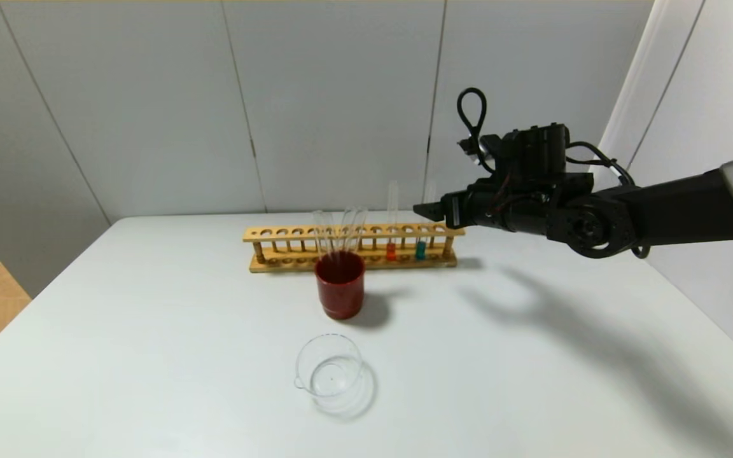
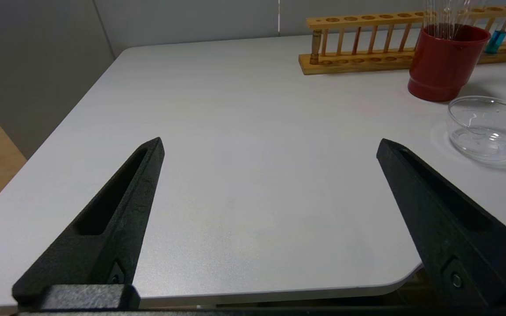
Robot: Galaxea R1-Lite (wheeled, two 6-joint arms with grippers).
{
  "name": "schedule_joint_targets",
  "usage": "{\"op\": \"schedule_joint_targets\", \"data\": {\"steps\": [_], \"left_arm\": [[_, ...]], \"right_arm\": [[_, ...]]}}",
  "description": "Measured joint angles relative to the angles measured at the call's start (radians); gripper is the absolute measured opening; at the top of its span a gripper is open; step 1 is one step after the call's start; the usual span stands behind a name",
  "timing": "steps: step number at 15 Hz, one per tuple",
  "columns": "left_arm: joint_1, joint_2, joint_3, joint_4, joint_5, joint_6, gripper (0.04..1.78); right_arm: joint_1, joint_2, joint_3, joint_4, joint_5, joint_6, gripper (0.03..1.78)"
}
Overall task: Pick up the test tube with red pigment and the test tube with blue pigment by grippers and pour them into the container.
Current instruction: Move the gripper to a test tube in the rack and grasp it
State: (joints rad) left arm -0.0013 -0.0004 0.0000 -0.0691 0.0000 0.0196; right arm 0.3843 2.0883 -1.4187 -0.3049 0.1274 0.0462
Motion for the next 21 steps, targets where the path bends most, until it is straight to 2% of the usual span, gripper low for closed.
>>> {"op": "schedule_joint_targets", "data": {"steps": [7,18,21], "left_arm": [[0.0,0.0,0.0,0.0,0.0,0.0,1.71],[0.0,0.0,0.0,0.0,0.0,0.0,1.71],[0.0,0.0,0.0,0.0,0.0,0.0,1.71]], "right_arm": [[-0.007,0.074,-0.082,0.003,-0.001,-0.002,1.74],[-0.008,0.146,-0.143,0.01,-0.001,-0.019,1.74],[0.0,0.157,-0.144,0.004,-0.001,-0.035,1.62]]}}
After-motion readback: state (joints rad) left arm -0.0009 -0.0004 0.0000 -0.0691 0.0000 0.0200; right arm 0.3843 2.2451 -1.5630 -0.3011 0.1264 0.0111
